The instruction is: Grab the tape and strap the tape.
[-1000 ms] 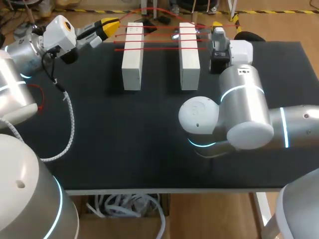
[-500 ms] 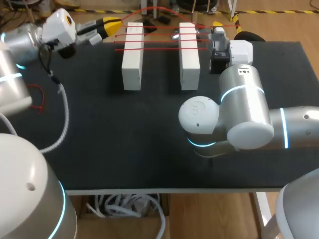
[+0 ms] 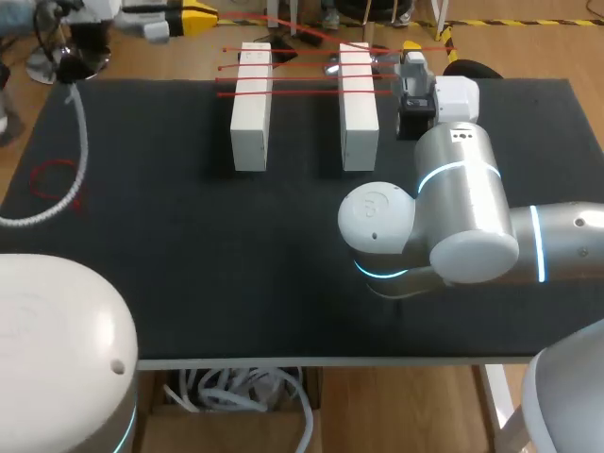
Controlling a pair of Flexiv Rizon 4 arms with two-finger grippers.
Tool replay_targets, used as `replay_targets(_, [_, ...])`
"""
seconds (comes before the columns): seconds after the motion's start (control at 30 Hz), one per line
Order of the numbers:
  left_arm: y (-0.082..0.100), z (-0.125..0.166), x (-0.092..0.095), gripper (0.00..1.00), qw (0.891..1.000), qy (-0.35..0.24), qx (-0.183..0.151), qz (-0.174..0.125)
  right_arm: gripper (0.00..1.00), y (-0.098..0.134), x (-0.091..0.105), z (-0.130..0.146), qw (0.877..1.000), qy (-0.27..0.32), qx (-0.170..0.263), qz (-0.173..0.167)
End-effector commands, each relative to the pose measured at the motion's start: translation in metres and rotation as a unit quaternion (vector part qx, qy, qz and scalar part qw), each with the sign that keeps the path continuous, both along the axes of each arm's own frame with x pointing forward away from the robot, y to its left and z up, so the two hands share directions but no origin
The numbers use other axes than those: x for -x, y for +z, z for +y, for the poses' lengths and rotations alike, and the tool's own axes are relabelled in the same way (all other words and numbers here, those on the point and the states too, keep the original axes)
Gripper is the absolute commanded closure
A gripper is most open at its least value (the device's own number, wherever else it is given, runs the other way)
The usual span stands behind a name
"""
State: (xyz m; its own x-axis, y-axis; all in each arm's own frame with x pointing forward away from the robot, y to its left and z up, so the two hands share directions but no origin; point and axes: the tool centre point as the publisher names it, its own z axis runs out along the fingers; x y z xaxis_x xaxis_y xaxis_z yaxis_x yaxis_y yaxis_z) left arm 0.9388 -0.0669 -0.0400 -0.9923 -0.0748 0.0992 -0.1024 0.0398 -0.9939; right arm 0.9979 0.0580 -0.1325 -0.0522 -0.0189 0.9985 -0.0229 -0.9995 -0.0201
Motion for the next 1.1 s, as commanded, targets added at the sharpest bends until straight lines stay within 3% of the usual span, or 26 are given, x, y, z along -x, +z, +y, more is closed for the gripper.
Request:
replay_targets(0.03, [0.008, -0.002, -0.001, 1.0, 0.993, -0.011, -0.112, 0.024, 1.0, 0.002, 0.0, -0.001, 1.0, 0.001, 0.001, 0.003])
replay_targets(0.27, [0.008, -0.008, -0.002, 1.0, 0.978, -0.022, -0.199, 0.06, 1.0, 0.002, 0.0, -0.001, 1.0, 0.001, 0.001, 0.003])
replay_targets(0.3, [0.008, -0.009, -0.002, 1.0, 0.978, -0.019, -0.199, 0.056, 1.0, 0.002, 0.0, -0.001, 1.0, 0.001, 0.001, 0.003])
replay_targets(0.43, [0.005, -0.01, -0.002, 1.0, 0.964, -0.022, -0.253, 0.08, 1.0, 0.002, 0.0, -0.001, 1.0, 0.001, 0.001, 0.003])
replay_targets(0.73, [0.003, -0.011, -0.003, 1.0, 0.949, -0.015, -0.311, 0.058, 1.0, 0.002, 0.0, -0.001, 1.0, 0.001, 0.001, 0.003])
replay_targets(1.1, [0.008, -0.016, -0.004, 1.0, 0.912, -0.03, -0.408, 0.038, 1.0, 0.002, 0.0, -0.001, 1.0, 0.001, 0.001, 0.003])
